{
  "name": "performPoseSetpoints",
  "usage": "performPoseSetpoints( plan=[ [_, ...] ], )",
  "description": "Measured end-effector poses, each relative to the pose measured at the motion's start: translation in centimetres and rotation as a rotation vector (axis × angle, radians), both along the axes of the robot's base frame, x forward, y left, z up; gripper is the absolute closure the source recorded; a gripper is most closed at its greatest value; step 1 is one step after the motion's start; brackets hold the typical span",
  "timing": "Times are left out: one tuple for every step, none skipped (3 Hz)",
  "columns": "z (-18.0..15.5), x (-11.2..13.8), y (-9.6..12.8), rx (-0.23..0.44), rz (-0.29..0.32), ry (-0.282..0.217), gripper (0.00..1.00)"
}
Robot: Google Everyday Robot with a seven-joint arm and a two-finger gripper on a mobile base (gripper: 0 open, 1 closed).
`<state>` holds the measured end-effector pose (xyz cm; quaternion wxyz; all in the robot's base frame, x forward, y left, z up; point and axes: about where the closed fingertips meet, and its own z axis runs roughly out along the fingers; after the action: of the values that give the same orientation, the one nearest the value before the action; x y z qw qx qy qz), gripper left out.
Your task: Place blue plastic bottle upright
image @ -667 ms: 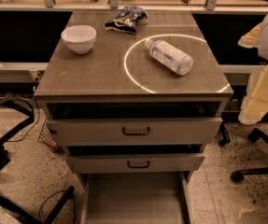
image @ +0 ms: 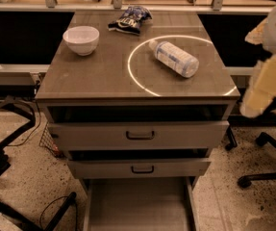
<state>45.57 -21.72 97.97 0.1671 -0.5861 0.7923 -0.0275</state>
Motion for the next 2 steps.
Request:
performPoseSetpoints(
  plan=[
    [-0.6,6.6,-0.7,0.062,-0.159,0.052,0.0],
    [-1.8,12.6,-1.0,0.091,-0.35,0.122,0.0]
  ],
)
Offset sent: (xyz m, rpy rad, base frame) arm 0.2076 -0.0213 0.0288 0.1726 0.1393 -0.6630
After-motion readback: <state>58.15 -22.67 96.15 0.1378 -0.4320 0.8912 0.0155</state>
